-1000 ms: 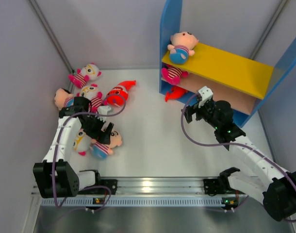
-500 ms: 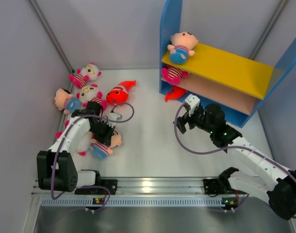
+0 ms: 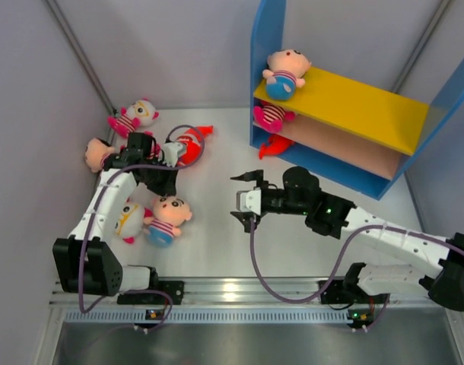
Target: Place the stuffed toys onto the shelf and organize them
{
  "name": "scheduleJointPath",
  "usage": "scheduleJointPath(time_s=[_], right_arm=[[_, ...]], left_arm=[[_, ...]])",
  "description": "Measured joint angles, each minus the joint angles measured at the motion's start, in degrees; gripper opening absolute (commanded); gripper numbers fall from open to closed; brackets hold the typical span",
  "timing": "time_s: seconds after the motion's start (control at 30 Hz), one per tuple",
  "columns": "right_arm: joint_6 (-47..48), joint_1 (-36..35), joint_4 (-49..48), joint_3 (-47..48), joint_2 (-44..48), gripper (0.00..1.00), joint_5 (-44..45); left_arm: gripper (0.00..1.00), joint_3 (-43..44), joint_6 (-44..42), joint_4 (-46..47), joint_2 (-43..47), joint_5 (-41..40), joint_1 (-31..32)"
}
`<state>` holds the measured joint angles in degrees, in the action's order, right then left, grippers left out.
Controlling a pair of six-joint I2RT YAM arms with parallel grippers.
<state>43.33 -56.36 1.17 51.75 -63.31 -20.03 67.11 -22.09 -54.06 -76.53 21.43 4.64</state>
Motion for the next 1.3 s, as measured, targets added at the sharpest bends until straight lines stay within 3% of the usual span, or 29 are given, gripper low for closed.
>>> scheduleJointPath(time_s=[0.03,0.07,0.23,0.33,0.37,0.4,0.47,0.73,1.0,1.3], right_arm=[[0.7,-0.5,-0.3,1.0,-2.0,0.94,-0.4],[1.3,-0.6,-0.9,1.4,-3.6,0.94,-0.7],[1.5,-0.6,-3.1,-0.5,-6.0,0.94,-0.8],[0.6,-0.6,-4.7,-1.1,-6.2,0.94,-0.8],[0.4,-0.7,-5.1,-1.2,-6.3,0.94,-0.8],[0.0,-0.7,-5.9,-1.4,-6.4,0.94,-0.7],[-0.5,-0.9,-6.7,-2.0,-6.4,0.94,-0.7],[4.1,-5.2,-3.9,0.6,-10.1,0.93,1.8],[21.8,-16.8,-1.5,13.7,-25.2,0.84,4.5],[43.3,-18.3,-2.1,18.5,-38.5,0.87,15.2]], left_arm=[[0.92,-0.8,-0.7,0.3,0.1,-1.2,0.0],[0.99,-1.8,-1.0,0.3,0.1,-2.8,0.0],[0.99,-8.4,-2.9,-0.6,-1.7,-10.4,0.0],[0.90,-9.4,-3.7,-0.6,-4.0,-10.6,0.0],[0.62,-9.4,-3.8,-0.2,-5.0,-10.4,0.0],[0.45,-9.4,-3.8,0.1,-5.9,-10.3,0.0],[0.00,-9.4,-3.9,0.5,-7.9,-10.2,0.0],[0.00,-7.4,-2.0,-0.2,-7.7,-8.2,0.0],[0.00,1.3,1.2,-0.8,-2.7,-0.8,0.4],[0.00,1.4,2.3,-4.6,-2.3,2.0,0.9]])
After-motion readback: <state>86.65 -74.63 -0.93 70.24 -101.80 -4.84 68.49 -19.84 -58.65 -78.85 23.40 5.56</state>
